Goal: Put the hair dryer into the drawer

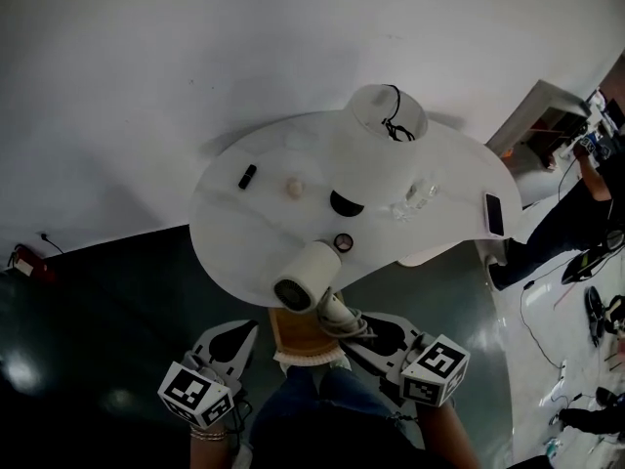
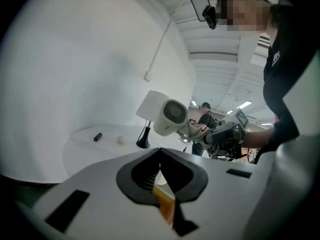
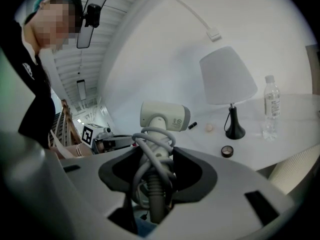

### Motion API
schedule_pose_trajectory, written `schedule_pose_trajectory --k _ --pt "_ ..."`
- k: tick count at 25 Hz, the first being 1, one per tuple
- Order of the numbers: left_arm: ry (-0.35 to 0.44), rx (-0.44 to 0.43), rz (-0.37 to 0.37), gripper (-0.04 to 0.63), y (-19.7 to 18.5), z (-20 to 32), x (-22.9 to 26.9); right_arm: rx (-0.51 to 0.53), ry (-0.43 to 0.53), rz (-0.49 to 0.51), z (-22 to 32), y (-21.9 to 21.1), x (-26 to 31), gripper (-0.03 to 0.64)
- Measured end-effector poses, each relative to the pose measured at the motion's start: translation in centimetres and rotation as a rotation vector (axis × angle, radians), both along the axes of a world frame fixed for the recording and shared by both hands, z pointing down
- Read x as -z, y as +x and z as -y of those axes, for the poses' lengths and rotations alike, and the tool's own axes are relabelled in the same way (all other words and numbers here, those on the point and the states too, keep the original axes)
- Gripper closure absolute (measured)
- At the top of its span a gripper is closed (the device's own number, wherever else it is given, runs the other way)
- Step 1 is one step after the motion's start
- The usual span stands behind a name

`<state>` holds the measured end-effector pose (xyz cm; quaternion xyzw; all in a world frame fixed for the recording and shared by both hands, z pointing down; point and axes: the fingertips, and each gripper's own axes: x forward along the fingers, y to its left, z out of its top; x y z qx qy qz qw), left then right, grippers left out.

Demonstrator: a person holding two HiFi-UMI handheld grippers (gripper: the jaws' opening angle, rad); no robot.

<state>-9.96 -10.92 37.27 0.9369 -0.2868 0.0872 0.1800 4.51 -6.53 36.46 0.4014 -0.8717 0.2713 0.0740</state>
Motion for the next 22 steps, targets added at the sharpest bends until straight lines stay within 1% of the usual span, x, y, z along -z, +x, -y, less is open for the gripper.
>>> schedule_pose_trajectory --k 3,6,14,22 --pt "-0.015 -0.002 -0.026 0.580 -0.7 0.4 -0.3 -0.020 -0.017 -0.015 -0.3 -0.4 -0.4 0.414" --pt "-0.025 0.003 -0.024 0.580 -1.4 0.4 -0.9 -0.007 -0.026 -0.028 -0.7 -1.0 -0.8 0.414" --pt "-0.034 0.023 0.013 0.580 -1.9 -0.3 -2.1 0.103 -0.045 -0.066 -1.4 -1.8 -2.4 0.414" --pt "-0.037 0.108 0.029 0.580 -2.9 -0.6 -2.1 0.215 -0.124 -0.068 -3.1 -1.1 -4.3 0.414"
